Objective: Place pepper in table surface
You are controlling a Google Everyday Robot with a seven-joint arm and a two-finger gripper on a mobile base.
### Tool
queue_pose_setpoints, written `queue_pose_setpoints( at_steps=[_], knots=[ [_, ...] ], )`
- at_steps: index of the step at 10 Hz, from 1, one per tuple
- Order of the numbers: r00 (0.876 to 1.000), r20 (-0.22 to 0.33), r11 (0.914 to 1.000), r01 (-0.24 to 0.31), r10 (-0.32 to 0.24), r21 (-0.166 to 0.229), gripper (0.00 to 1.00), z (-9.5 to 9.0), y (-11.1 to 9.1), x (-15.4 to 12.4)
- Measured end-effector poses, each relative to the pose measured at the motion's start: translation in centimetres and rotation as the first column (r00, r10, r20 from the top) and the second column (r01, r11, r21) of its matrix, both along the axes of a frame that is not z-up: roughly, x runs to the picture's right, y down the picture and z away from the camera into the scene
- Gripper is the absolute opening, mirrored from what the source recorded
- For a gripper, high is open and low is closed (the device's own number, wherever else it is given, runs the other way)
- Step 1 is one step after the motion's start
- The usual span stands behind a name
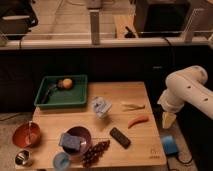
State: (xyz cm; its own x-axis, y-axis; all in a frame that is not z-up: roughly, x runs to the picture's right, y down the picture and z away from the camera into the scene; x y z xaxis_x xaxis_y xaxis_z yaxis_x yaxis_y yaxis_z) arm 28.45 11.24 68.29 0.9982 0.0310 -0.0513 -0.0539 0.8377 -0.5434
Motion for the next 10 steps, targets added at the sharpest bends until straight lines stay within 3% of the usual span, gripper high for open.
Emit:
queue_pose_setpoints(
  at_steps=[6,10],
  knots=[
    [1.000,0.000,1.0000,0.000,0.000,0.000,0.80,0.0,0.0,0.0],
    [0.993,0.031,0.9935,0.113,-0.114,0.010,0.80,1.1,-0.2,-3.5]
  ],
)
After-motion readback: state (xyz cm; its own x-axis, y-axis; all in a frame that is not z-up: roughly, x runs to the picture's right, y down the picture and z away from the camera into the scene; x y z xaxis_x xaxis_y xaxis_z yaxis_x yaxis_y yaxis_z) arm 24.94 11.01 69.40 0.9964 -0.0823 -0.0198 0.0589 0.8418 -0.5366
